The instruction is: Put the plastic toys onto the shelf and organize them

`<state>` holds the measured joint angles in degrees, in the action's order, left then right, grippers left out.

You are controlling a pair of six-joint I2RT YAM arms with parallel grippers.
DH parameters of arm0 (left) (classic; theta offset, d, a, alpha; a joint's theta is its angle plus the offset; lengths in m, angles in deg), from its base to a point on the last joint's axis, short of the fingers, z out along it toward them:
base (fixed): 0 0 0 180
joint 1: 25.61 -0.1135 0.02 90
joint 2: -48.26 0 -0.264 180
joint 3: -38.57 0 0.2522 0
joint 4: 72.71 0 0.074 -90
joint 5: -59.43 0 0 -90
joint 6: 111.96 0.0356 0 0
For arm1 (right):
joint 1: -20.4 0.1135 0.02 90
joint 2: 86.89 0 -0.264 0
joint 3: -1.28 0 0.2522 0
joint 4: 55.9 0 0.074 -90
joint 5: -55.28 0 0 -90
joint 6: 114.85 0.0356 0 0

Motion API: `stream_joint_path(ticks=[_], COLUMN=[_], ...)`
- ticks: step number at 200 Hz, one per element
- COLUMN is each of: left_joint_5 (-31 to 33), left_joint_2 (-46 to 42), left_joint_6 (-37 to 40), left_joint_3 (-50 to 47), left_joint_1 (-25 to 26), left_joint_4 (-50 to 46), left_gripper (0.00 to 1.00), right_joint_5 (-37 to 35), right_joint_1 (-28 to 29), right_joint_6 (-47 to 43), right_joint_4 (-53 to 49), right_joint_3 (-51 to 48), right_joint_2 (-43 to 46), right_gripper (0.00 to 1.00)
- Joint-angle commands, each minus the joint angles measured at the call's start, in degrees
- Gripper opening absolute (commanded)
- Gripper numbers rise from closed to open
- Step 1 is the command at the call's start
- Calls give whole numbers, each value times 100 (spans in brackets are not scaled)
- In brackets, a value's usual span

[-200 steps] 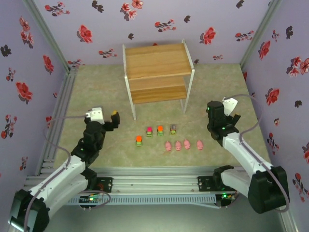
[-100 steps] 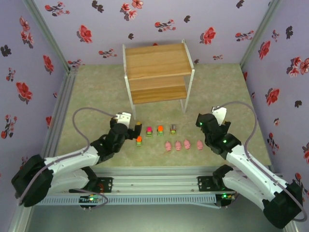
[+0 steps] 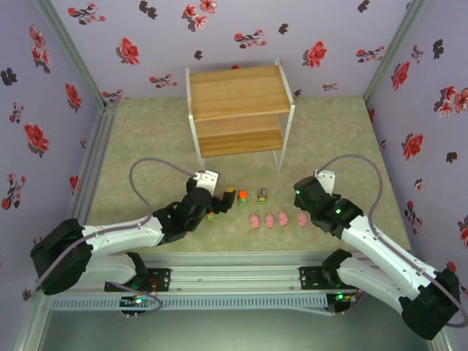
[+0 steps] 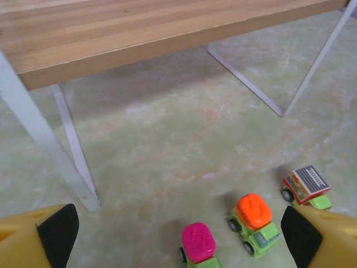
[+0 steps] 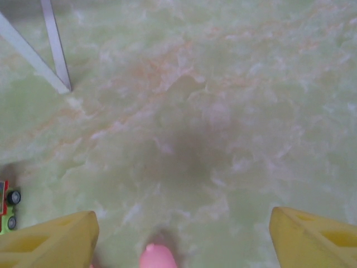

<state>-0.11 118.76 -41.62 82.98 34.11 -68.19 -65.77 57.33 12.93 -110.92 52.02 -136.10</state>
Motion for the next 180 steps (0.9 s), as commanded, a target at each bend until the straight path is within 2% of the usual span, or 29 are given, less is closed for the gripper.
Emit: stream_joint_path(ticks=[1, 34, 64, 108, 126, 180], left_joint_5=[95, -38, -71, -69, -115, -675], left_joint_2=[150, 432, 543, 569, 635, 936], left_joint_6=[-341, -398, -446, -460, -494, -592], left_joint_3=[331, 612, 703, 749, 810, 1012], left_joint_1=[83, 219, 250, 250, 250, 250], left_joint_4=[-223, -470, -548, -611, -681, -765], left_gripper=[96, 92, 91, 91, 91, 90], right_joint_5=[453, 745, 1026, 1154, 1481, 1444], right_joint_1=[64, 102, 173, 282, 297, 315], right_joint_6=[266, 428, 717, 970, 950, 854], right_joint_4=[-419, -623, -748, -729, -568, -252], right_joint_3=[15, -58, -149, -345, -444, -388], right_joint_2=[-26, -106, -204, -287, -477, -1080], right_gripper=[77, 72, 65, 61, 58, 54])
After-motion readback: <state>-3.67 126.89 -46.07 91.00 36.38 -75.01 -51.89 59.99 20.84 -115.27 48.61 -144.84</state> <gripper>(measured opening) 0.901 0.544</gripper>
